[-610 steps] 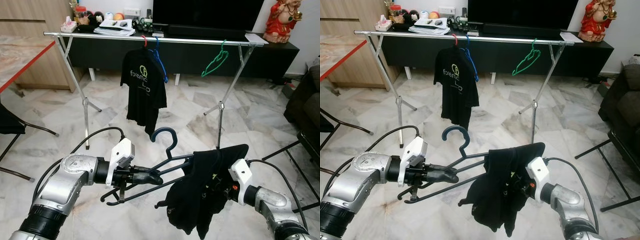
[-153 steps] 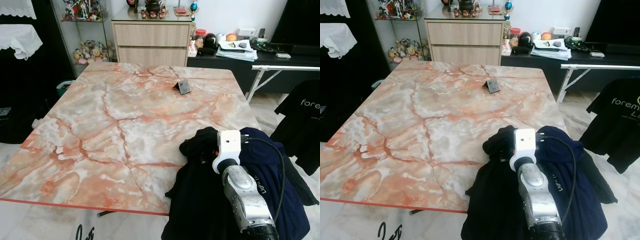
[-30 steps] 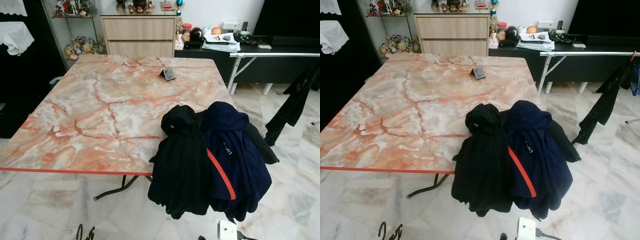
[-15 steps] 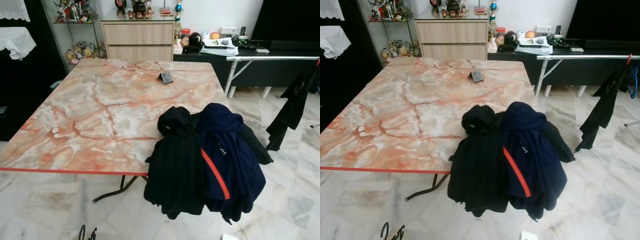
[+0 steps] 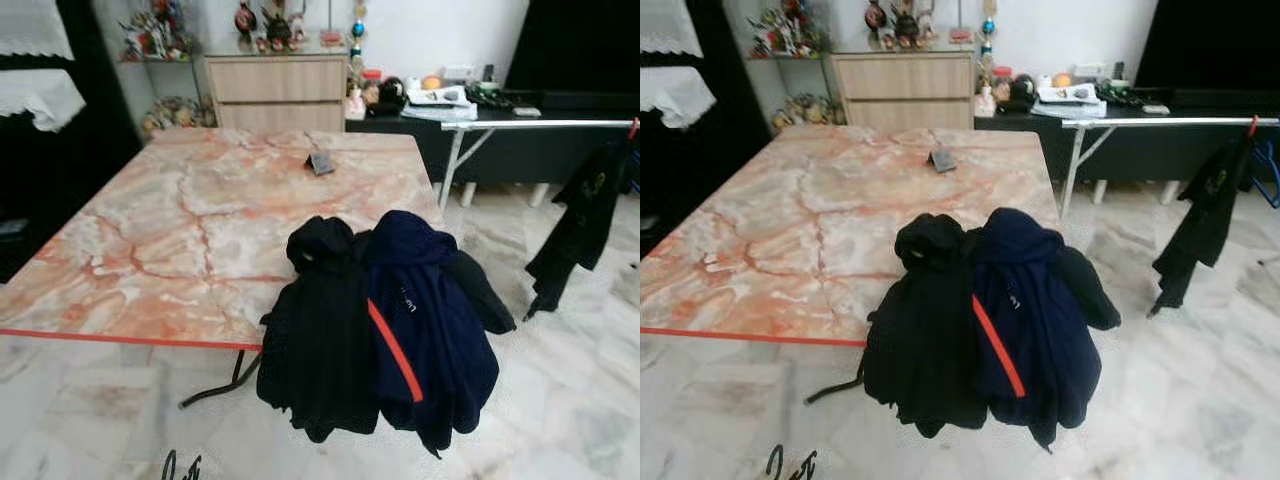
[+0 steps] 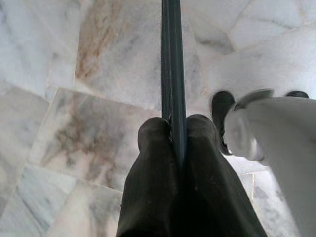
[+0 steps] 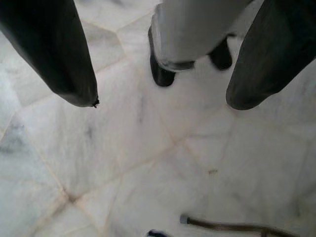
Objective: Hang hanger
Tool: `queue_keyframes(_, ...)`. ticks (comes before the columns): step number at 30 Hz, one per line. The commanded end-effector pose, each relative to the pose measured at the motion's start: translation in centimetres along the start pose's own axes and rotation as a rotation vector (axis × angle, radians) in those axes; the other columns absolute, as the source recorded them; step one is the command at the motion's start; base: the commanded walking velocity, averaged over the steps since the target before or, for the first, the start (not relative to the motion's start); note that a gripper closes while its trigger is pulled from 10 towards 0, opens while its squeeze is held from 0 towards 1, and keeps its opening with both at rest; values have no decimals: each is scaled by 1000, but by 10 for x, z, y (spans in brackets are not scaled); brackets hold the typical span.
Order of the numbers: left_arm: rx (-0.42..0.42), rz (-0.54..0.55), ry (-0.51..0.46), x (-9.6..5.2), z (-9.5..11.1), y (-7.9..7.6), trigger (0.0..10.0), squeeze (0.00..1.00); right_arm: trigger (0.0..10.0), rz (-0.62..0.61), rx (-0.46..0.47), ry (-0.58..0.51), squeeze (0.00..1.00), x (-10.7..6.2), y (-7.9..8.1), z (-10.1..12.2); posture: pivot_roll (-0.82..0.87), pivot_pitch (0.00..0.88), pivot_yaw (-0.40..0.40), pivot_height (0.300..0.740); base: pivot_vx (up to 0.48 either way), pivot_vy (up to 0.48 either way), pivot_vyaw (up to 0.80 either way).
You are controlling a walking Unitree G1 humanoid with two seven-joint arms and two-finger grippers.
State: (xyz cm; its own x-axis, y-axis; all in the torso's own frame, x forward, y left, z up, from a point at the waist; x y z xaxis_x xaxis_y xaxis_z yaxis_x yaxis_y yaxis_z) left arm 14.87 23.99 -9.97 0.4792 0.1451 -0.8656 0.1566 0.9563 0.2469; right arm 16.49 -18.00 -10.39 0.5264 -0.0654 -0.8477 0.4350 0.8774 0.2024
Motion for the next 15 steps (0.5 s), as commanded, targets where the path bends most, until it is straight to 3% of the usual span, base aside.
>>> queue_keyframes(1, 12, -4, 22, -1, -6, 1, 10000, 0, 10000, 17, 2, 7, 0, 0, 6, -3, -73, 51, 23, 740, 0, -296, 0)
queue_keyframes(15, 13, -6, 20, -1, -5, 1, 10000, 0, 10000, -9, 12, 23, 0, -1, -2, -9, -70, 57, 25, 740, 0, -295, 0)
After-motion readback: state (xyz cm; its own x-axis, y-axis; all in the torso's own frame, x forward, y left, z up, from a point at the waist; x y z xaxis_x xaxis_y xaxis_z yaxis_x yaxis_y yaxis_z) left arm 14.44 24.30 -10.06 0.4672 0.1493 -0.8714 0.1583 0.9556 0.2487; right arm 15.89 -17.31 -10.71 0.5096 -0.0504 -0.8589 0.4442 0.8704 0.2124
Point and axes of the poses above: a point about 5 cm out from each wrist's last joint towards the gripper, its own x axis pointing out of the wrist towards the gripper, its own z axis along the axis of the wrist's last joint, y = z × x, the point moved 1 cm from there along x, pointing out of the wrist towards the gripper, and after that the axes turned 13 degrees about x, right-handed, at the moved point
